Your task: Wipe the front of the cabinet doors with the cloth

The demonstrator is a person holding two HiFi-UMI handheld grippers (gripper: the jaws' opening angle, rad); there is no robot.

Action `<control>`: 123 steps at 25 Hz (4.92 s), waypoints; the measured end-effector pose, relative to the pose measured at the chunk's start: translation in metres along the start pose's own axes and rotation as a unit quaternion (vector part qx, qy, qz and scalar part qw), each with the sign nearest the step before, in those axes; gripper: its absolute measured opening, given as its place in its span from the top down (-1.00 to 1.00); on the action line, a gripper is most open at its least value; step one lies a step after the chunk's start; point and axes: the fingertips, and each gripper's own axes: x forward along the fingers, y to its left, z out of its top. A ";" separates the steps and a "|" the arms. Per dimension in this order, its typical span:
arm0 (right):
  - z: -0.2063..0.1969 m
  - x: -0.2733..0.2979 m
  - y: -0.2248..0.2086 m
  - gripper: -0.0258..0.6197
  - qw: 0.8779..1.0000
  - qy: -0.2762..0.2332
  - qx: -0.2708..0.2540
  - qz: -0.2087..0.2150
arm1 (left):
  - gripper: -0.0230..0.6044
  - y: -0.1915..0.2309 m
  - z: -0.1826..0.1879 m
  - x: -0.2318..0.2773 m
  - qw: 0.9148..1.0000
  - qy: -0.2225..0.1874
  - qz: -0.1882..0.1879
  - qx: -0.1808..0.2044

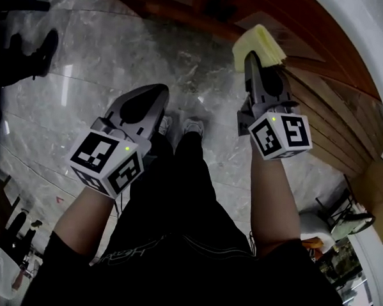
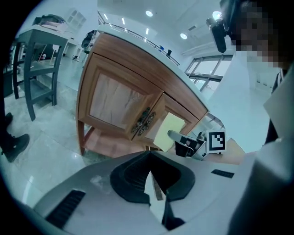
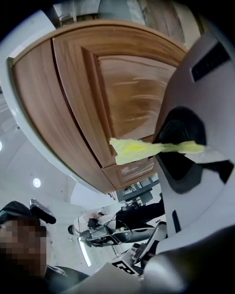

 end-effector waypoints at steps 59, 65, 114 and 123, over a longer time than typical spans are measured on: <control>-0.027 -0.070 -0.132 0.79 0.977 -0.033 0.046 -0.206 | 0.91 -0.070 -0.026 0.059 0.993 0.074 -0.077 0.054; -0.030 -0.091 -0.150 0.79 0.972 -0.042 0.060 -0.225 | 0.91 -0.086 -0.030 0.070 0.990 0.088 -0.090 0.066; -0.089 0.073 0.004 0.79 0.998 0.056 -0.007 0.001 | 0.91 0.070 -0.031 -0.005 0.998 0.050 0.032 -0.027; -0.092 0.095 0.003 0.79 0.998 0.052 -0.006 -0.021 | 0.91 0.081 -0.029 -0.012 0.998 0.048 0.035 -0.035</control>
